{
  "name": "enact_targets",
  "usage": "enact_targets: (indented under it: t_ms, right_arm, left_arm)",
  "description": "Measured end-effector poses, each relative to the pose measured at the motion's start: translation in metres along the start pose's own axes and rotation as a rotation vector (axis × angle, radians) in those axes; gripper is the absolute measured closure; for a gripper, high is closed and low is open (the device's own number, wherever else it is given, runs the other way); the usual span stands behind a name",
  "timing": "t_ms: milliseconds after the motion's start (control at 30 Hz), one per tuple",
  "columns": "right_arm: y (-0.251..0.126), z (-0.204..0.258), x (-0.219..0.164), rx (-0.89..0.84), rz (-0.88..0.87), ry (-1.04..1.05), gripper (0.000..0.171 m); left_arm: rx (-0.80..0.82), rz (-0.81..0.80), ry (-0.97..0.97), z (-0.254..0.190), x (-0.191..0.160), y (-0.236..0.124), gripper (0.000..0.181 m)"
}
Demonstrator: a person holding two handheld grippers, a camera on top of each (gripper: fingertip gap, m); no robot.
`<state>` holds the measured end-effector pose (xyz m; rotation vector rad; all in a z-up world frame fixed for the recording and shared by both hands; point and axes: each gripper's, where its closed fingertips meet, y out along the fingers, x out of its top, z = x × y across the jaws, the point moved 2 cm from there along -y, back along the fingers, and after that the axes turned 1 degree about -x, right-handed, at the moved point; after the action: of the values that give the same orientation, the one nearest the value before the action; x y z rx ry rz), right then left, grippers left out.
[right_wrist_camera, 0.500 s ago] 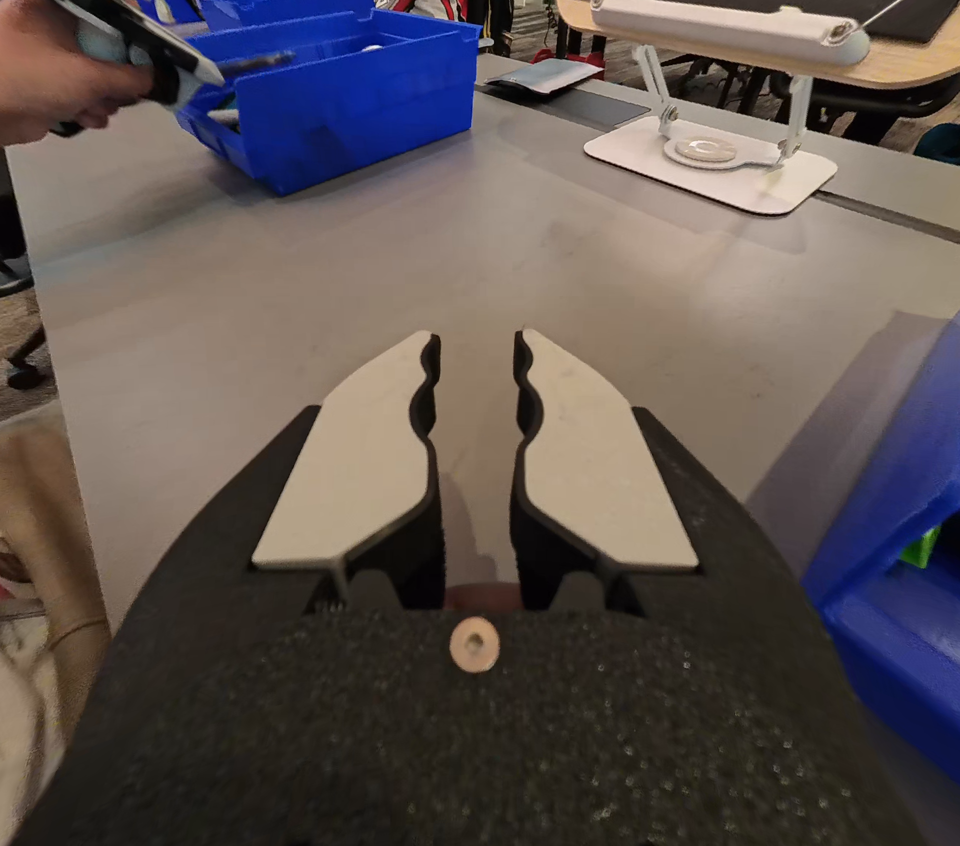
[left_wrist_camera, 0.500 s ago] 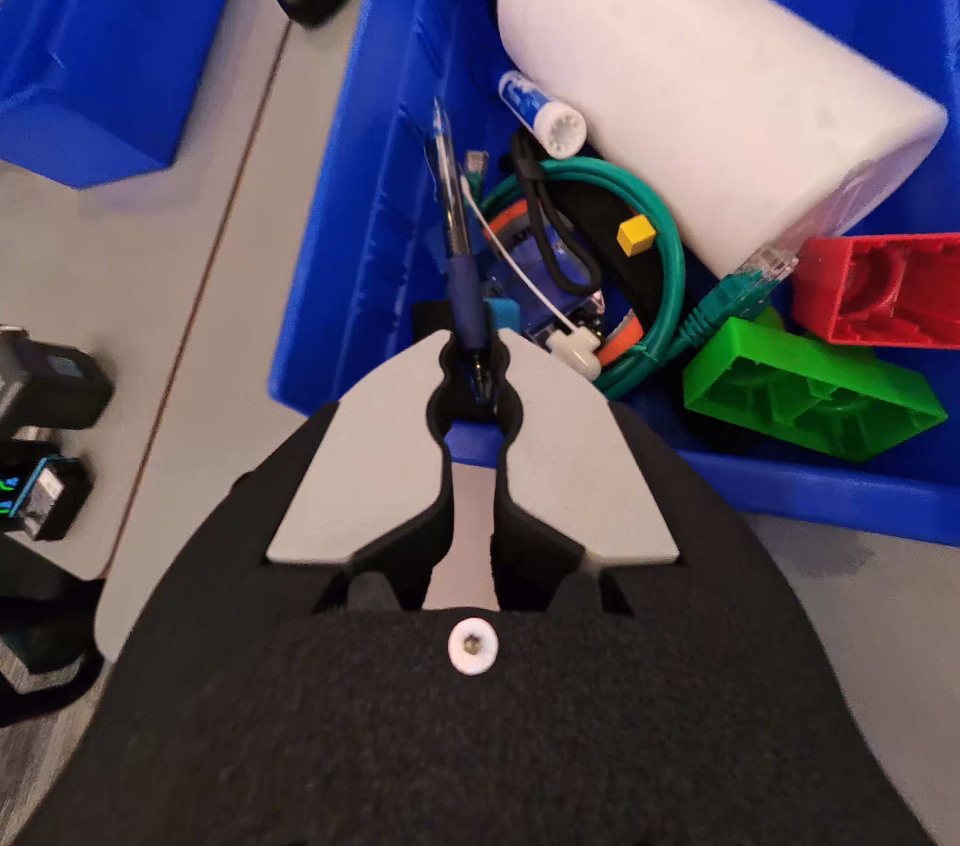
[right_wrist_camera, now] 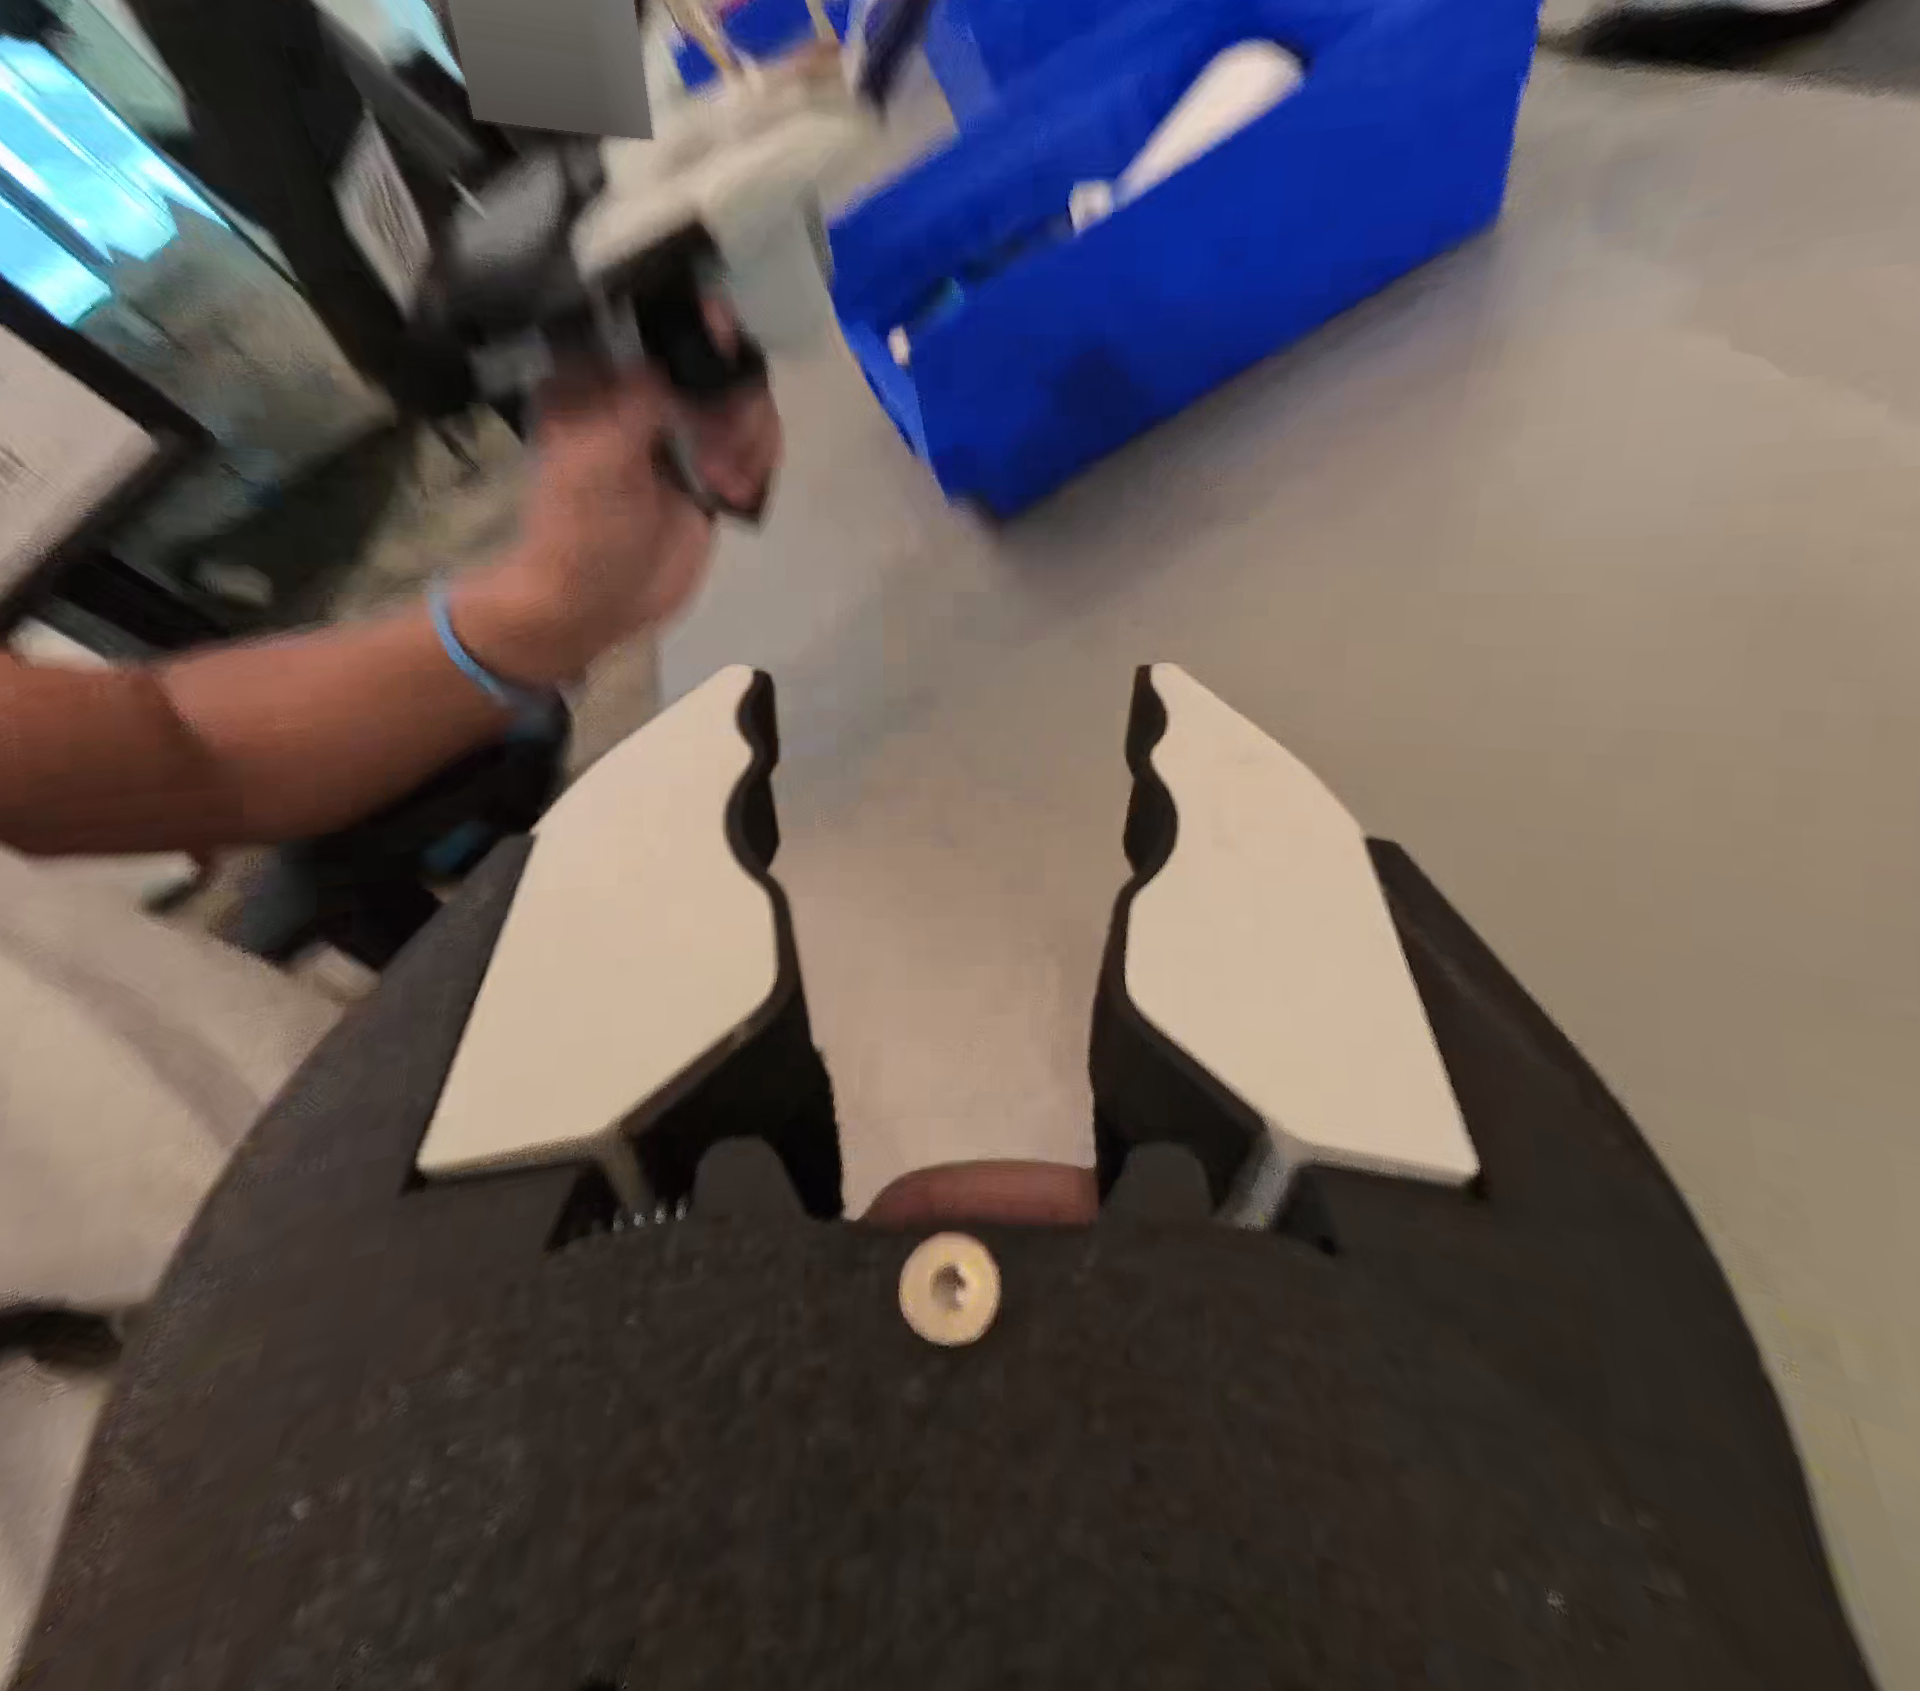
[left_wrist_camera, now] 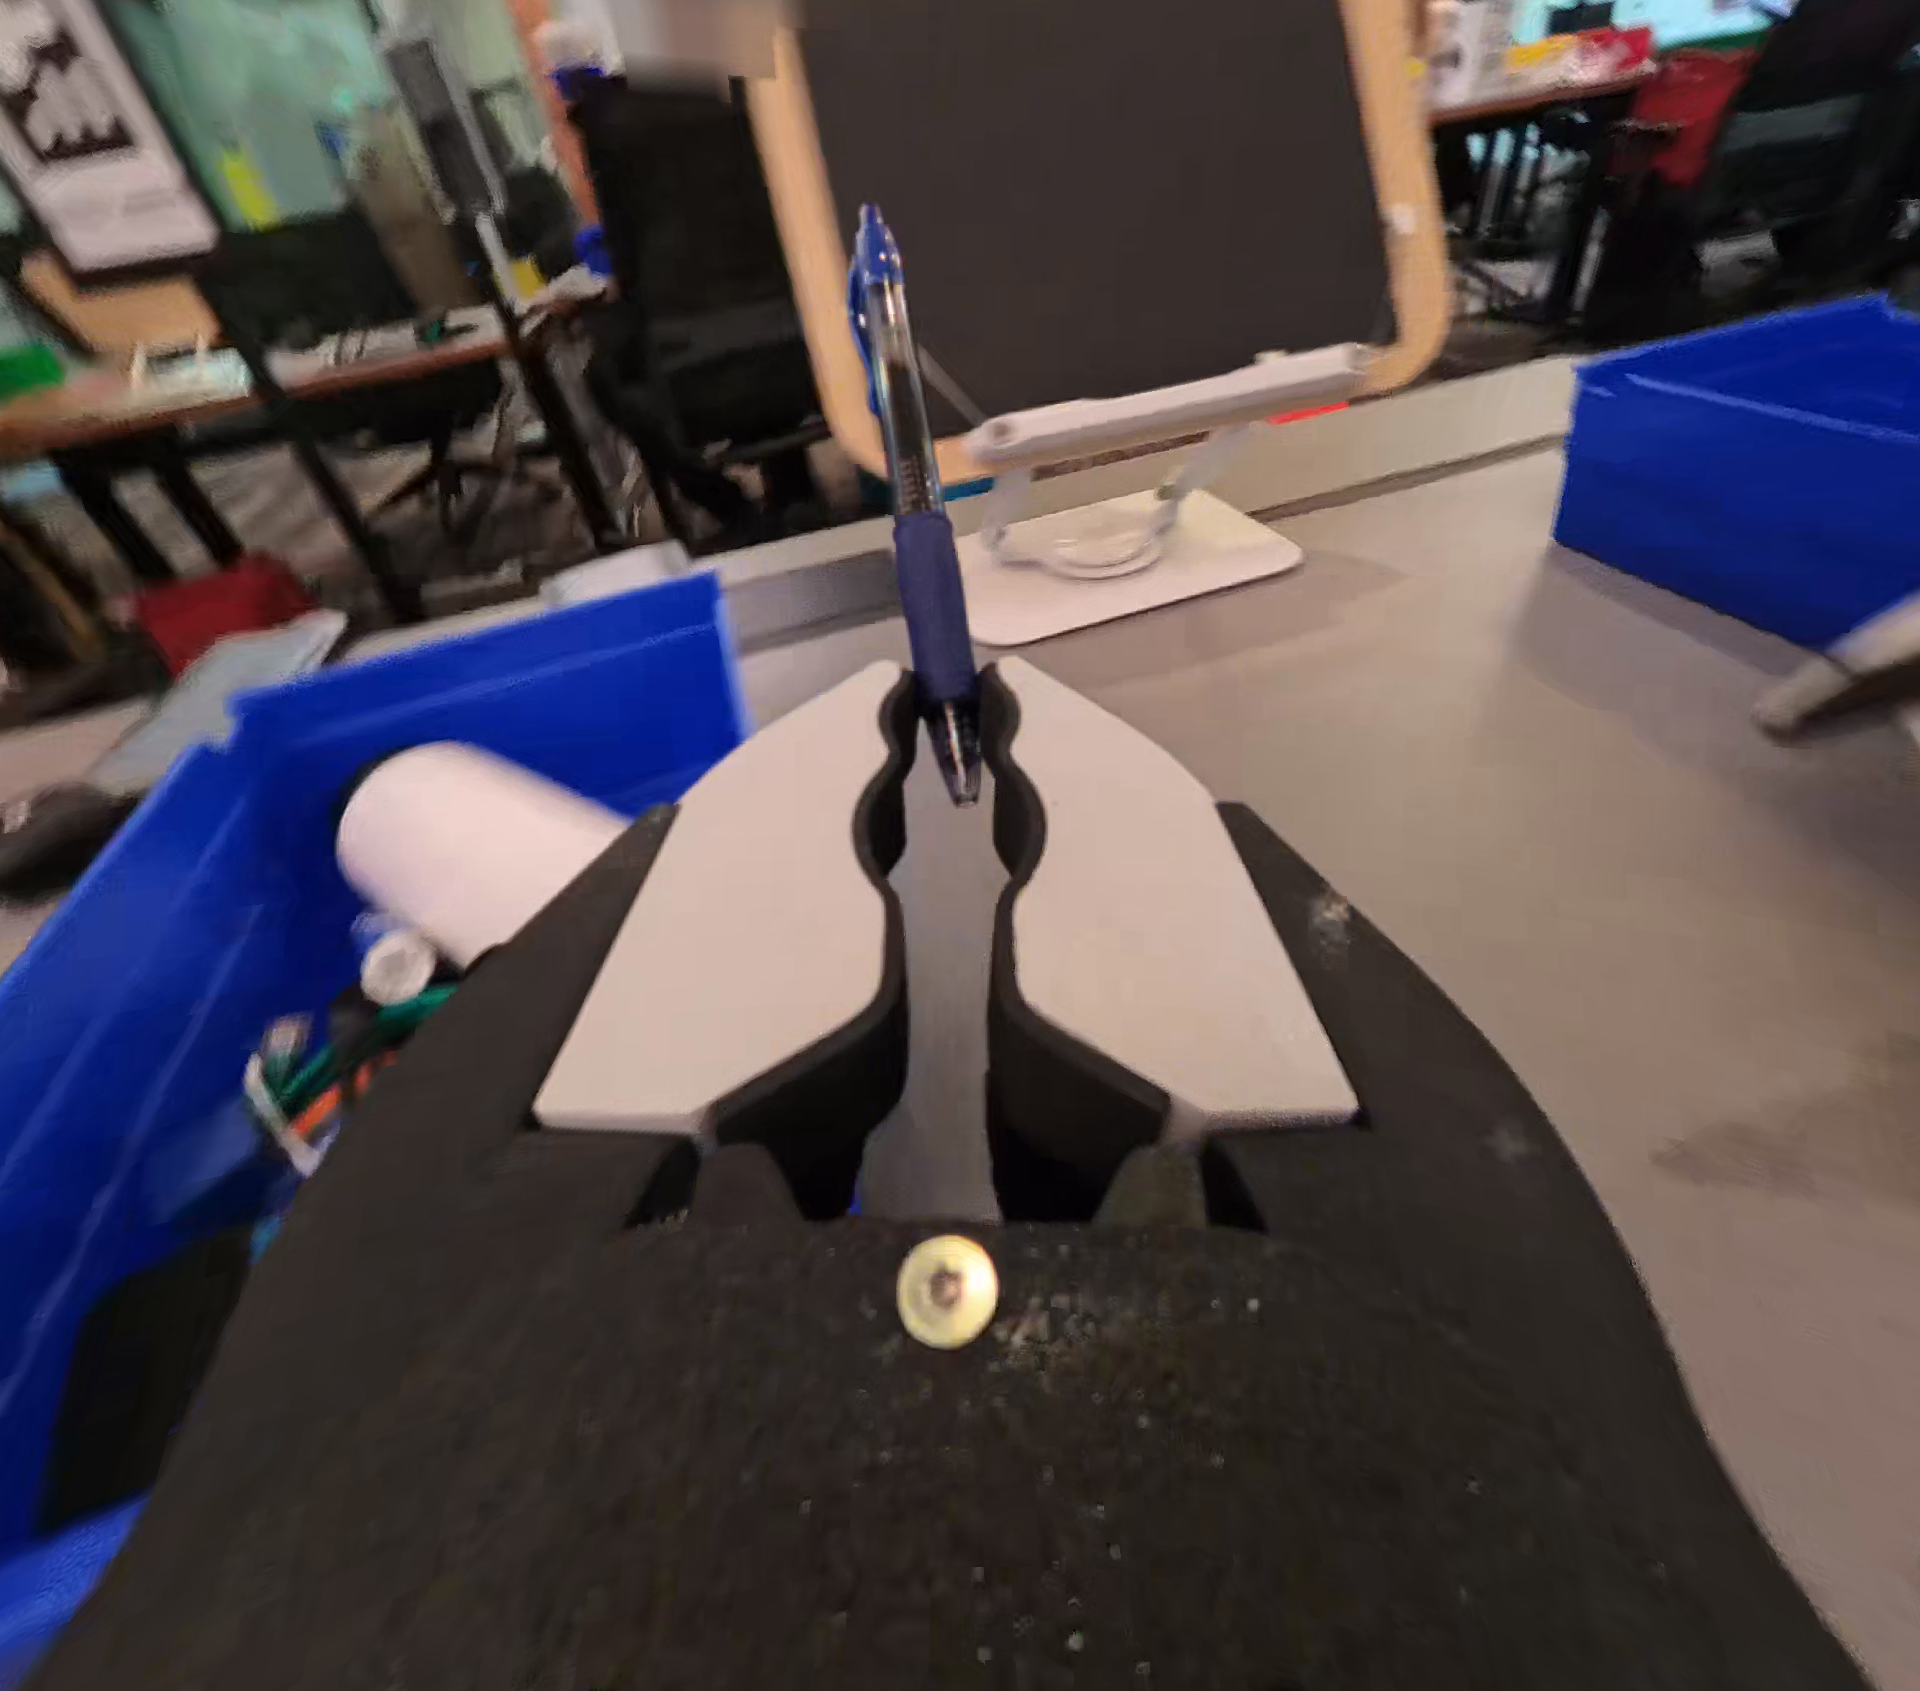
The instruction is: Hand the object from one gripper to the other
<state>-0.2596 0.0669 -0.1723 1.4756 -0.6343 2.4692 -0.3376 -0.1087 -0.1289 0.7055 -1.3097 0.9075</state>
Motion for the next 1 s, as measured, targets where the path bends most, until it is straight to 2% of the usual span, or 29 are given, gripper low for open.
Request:
enact_targets:
  t_ms: [67,167,267,333,400,433,467,567,600,633,733,867,933,1000]
  right_arm:
    - [0.016,-0.001,0.031,0.071,-0.090,0.112,0.101]
    - [0.036,-0.004,0.054,0.184,-0.153,0.279,0.106]
    - [0.041,-0.001,0.055,0.307,-0.229,0.402,0.122]
    - [0.041,-0.006,0.048,0.333,-0.270,0.458,0.141]
    - [0.045,-0.009,0.041,0.352,-0.276,0.508,0.143]
    - [0.045,-0.008,0.040,0.377,-0.283,0.516,0.155]
    - [0.044,-0.009,0.039,0.383,-0.294,0.519,0.160]
    - [0.044,-0.025,0.028,0.261,-0.243,0.450,0.159]
    - [0.041,-0.033,0.023,0.188,-0.231,0.392,0.159]
    - [0.036,-0.045,0.019,0.091,-0.217,0.311,0.159]
    - [0.013,-0.087,0.005,-0.295,-0.101,-0.031,0.159]
    - [-0.018,-0.118,0.010,-0.721,0.051,-0.466,0.159]
    - [-0.019,-0.119,0.010,-0.829,0.127,-0.617,0.159]
    - [-0.011,-0.115,0.005,-0.858,0.194,-0.728,0.159]
  left_arm:
    - [-0.041,-0.017,0.125,-0.036,0.001,0.008,0.170]
    - [-0.110,-0.015,0.244,-0.084,-0.006,0.014,0.170]
    - [-0.135,-0.024,0.318,-0.112,-0.008,0.010,0.170]
    - [-0.143,-0.027,0.341,-0.122,-0.008,0.008,0.170]
    - [-0.144,-0.020,0.338,-0.127,-0.009,0.009,0.170]
    - [-0.147,-0.013,0.327,-0.129,-0.010,0.011,0.170]
    - [-0.146,0.001,0.322,-0.130,-0.012,0.014,0.170]
    - [-0.161,0.093,0.304,-0.132,-0.030,0.025,0.170]
    - [-0.162,0.132,0.287,-0.131,-0.037,0.027,0.163]
    - [-0.177,0.154,0.265,-0.131,-0.043,0.028,0.153]
    - [-0.223,0.177,0.128,-0.124,-0.050,0.028,0.141]
    - [-0.382,0.087,-0.028,-0.133,-0.027,0.037,0.133]
    - [-0.455,0.077,-0.014,-0.145,-0.021,0.045,0.134]
    - [-0.463,0.062,-0.003,-0.151,-0.018,0.051,0.137]
